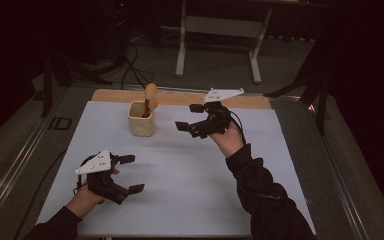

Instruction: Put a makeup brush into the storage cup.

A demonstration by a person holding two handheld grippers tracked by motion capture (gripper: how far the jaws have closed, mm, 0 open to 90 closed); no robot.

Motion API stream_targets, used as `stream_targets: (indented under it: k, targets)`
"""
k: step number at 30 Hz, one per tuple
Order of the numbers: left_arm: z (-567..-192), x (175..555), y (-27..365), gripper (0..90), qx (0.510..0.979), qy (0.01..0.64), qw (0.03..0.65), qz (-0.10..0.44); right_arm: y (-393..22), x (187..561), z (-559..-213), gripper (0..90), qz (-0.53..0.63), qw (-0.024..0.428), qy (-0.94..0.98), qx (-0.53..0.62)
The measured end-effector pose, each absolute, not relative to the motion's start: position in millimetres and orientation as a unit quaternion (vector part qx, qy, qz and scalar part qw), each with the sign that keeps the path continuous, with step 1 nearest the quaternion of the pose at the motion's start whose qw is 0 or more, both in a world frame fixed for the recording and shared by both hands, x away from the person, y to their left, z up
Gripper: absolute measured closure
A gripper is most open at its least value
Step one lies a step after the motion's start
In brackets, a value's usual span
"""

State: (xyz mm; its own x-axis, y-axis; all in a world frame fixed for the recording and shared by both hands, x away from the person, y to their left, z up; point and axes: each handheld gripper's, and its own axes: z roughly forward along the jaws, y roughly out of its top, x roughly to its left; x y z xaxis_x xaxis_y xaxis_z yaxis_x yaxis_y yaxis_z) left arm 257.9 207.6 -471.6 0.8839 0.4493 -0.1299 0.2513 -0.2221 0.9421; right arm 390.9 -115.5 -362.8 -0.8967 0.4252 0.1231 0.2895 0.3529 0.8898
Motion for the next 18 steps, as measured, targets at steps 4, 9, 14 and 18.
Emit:
stream_targets:
  k: [4,9,14,18]
  targets:
    - [-472,258,208,0.3,0.777,0.226,0.582,0.083,-122,386,-369,14.1,0.523,0.068,0.82,0.22]
    - [-472,258,208,0.3,0.778,0.226,0.581,0.082,-130,379,-376,14.1,0.525,0.065,0.819,0.222]
    - [-472,259,208,0.3,0.778,0.226,0.581,0.082,-140,372,-380,14.1,0.526,0.066,0.817,0.225]
    - [-472,259,208,0.3,0.777,0.227,0.581,0.081,-149,365,-384,14.1,0.53,0.062,0.814,0.23]
